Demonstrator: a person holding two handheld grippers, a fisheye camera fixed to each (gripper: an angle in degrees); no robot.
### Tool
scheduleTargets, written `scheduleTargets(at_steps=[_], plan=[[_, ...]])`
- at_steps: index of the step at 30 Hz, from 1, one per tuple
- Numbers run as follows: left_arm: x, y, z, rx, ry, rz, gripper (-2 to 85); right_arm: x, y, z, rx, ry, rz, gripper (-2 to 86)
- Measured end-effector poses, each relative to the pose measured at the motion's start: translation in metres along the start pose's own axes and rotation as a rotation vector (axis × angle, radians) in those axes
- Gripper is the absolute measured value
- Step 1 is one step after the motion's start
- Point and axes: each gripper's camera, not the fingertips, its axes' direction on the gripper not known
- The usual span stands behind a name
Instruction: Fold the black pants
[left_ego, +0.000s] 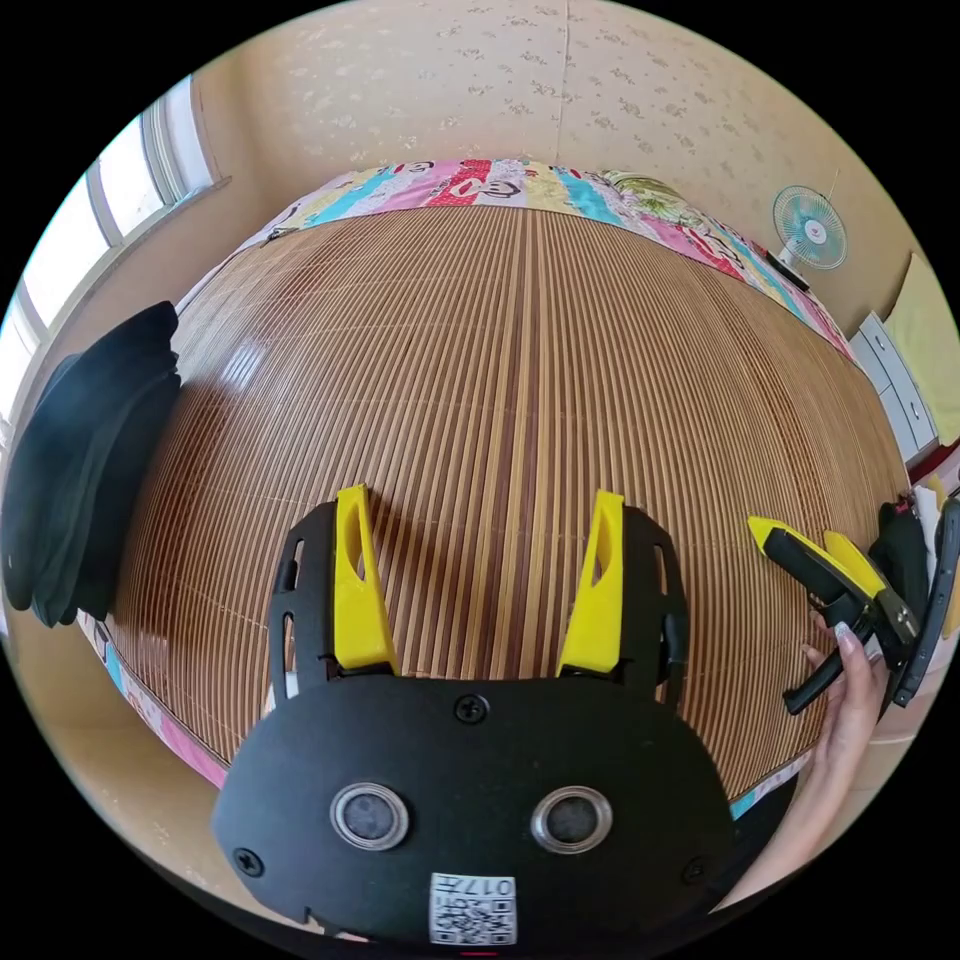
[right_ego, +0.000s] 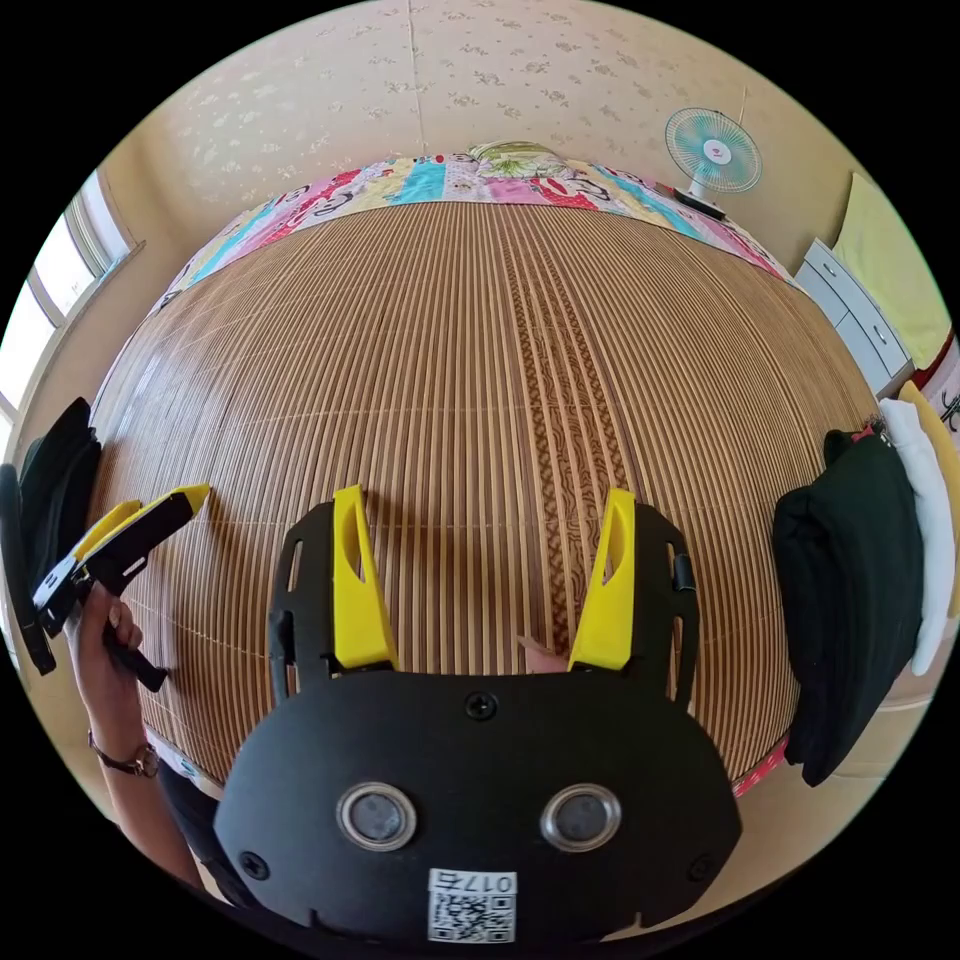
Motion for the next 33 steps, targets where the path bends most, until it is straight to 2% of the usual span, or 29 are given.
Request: scheduleTargets(at_steps=[16,18,21,23,25,27,30,32,33], plan=[[-0.026,0.001,0.026,-0.018,0.010,0.011,28.3,0.035,0.008,0.001,-0.002,0.000,0.005,30.3],[-0.034,0.003,0.027,-0.028,0.025,0.036,27.1,0.040,0.008,0.001,-0.007,-0.001,0.003,30.0],[-0.050,0.017,0.021,-0.011,0.048,0.041,20.8,0.051,0.012,-0.001,-0.023,-0.010,-0.028,27.4],[-0.064,0.040,0.011,0.013,0.143,0.051,17.1,0.060,0.021,-0.009,-0.029,-0.031,-0.061,21.0],[-0.074,0.063,0.002,0.026,0.232,0.071,15.8,0.079,0.050,-0.032,0.037,-0.141,-0.120,14.3],[-0.082,0.090,-0.008,0.030,0.293,0.106,14.3,0.104,0.080,-0.054,0.095,-0.189,-0.079,12.8],[-0.098,0.143,-0.021,0.054,0.478,0.122,9.9,0.160,0.150,-0.102,0.259,-0.333,-0.033,8.8],[-0.103,0.177,-0.019,0.027,0.657,0.184,3.8,0.197,0.194,-0.121,0.335,-0.348,-0.021,5.0],[-0.105,0.184,-0.018,0.022,0.680,0.189,1.9,0.224,0.221,-0.127,0.353,-0.334,-0.009,3.7]])
